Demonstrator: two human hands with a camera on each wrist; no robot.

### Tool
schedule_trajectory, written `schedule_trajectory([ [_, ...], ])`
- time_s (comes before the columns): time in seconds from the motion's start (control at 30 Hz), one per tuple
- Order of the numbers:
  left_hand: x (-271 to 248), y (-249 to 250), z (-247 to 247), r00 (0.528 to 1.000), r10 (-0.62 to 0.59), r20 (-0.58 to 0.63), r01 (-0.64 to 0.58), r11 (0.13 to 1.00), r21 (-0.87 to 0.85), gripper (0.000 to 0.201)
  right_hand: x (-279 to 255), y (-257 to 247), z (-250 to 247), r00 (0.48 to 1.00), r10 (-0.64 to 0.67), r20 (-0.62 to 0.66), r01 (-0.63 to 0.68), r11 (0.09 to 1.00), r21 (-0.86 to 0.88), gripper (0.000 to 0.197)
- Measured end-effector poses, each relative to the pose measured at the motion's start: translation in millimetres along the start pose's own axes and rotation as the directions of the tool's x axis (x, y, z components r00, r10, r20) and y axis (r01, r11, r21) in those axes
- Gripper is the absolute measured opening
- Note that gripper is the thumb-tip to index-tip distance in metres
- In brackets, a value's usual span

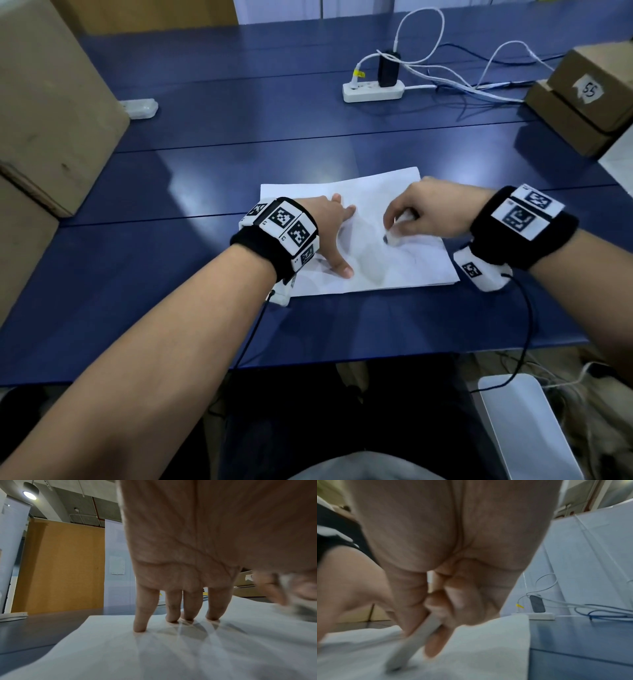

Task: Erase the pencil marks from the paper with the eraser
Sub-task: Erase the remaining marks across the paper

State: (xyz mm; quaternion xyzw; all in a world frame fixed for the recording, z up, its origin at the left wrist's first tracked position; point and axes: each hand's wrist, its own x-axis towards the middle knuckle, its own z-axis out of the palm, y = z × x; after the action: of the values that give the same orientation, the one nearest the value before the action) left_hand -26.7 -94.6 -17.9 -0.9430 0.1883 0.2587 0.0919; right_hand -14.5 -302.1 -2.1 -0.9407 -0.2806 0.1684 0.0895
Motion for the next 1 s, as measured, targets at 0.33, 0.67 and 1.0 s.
schedule_trajectory([
  [0.33,0,1,-1,1.0,-0.004,-0.005,0.004,1.0,0.014,0.133,12,9,0,0.986,0.096,-0.136,-0.1,0.995,-0.025,0.016],
  [0.67,6,1,1,1.0,-0.007,-0.007,0.007,1.0,-0.025,0.131,7,2,-2,1.0,-0.017,0.017,0.018,0.999,-0.046,0.009],
  [1.0,6,0,-1,1.0,-0.013,-0.001,0.013,1.0,-0.019,0.133,-17,-12,9,0.93,-0.154,0.333,0.147,0.988,0.046,0.013],
])
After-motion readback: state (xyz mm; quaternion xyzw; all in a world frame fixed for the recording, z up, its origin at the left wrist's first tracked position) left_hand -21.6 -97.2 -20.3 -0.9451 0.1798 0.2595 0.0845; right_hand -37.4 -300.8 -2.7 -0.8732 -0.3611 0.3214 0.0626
